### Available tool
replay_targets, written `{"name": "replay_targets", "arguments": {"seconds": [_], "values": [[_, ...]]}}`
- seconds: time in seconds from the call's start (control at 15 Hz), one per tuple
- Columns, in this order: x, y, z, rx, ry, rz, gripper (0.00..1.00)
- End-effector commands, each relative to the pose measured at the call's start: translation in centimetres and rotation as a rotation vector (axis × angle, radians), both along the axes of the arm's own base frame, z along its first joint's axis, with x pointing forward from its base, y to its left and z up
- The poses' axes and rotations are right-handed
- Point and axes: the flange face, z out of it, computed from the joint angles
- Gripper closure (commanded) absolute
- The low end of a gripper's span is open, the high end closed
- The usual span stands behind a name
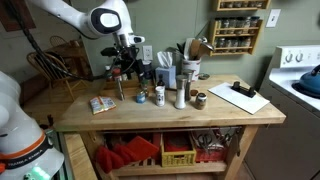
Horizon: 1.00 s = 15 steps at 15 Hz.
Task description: Put the snack packet behind the black pepper shaker
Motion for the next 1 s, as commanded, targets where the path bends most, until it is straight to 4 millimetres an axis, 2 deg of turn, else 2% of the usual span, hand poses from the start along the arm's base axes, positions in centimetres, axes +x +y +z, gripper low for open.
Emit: {"name": "replay_targets", "arguments": {"seconds": [0.0,0.33,0.6,0.67,0.8,0.93], "values": [[-3.9,0.7,-1.5,-0.004,0.021,0.195,0.00],[-8.3,2.1,-3.7,0.057,0.069,0.452,0.00],[-10.9,4.7,-4.3,0.057,0.080,0.636,0.00],[-9.3,5.7,-3.1,0.070,0.080,0.683,0.00],[-9.7,6.4,-3.1,0.096,0.091,0.736,0.00],[-9.4,6.5,-3.1,0.075,0.085,0.698,0.00]]}}
